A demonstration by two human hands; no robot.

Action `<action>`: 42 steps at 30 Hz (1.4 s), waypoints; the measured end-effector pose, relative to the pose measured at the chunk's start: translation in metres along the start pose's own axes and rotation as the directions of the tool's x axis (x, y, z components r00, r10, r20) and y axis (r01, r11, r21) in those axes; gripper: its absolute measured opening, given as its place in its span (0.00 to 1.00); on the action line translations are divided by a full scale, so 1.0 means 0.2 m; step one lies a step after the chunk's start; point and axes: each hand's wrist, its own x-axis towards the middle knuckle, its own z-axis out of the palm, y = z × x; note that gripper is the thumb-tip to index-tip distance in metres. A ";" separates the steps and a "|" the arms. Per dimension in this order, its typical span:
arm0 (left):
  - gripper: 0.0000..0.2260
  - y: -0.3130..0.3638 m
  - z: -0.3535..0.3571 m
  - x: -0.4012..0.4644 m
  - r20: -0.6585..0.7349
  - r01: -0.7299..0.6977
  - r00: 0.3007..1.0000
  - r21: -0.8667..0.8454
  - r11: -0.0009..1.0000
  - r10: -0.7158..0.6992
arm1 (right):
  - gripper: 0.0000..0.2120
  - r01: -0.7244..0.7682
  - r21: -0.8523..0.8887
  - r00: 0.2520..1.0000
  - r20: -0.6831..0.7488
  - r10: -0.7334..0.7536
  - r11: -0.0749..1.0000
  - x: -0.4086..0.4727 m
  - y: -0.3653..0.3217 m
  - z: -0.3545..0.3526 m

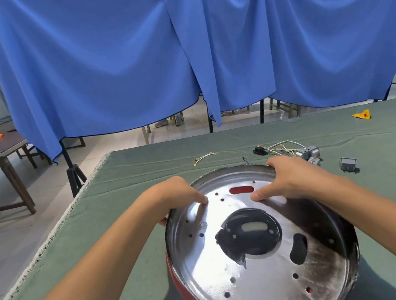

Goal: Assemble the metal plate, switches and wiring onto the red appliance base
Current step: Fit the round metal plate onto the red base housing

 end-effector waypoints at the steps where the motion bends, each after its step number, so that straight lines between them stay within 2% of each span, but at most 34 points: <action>1: 0.16 0.02 -0.01 -0.01 -0.015 -0.018 1.000 -0.010 1.000 0.018 | 0.44 0.003 -0.002 0.999 -0.032 -0.003 1.000 -0.01 0.00 -0.01; 6: 0.11 0.13 -0.04 -0.05 -0.178 -0.178 0.971 -0.092 0.980 0.160 | 0.30 0.006 0.006 0.972 -0.235 -0.005 1.000 -0.04 0.03 -0.11; 9: 0.08 0.20 -0.04 -0.08 -0.282 -0.258 0.934 -0.102 0.961 0.221 | 0.32 0.003 0.037 0.935 -0.354 0.010 0.999 -0.06 0.07 -0.15; 14: 0.09 0.29 -0.02 -0.12 -0.375 -0.311 0.890 -0.084 0.947 0.259 | 0.32 0.024 0.060 0.872 -0.489 0.008 0.998 -0.11 0.12 -0.19; 22: 0.07 0.31 0.02 -0.19 -0.473 -0.377 0.824 -0.048 0.925 0.312 | 0.29 0.068 0.064 0.830 -0.557 -0.021 0.996 -0.17 0.14 -0.20; 31: 0.06 0.24 0.01 -0.23 -0.454 -0.390 0.851 -0.213 0.896 0.263 | 0.32 0.085 -0.004 0.796 -0.601 -0.070 0.996 -0.19 0.10 -0.21; 42: 0.04 0.24 0.00 -0.24 -0.396 -0.375 0.884 -0.290 0.880 0.247 | 0.35 0.057 -0.024 0.806 -0.589 -0.061 0.998 -0.21 0.09 -0.22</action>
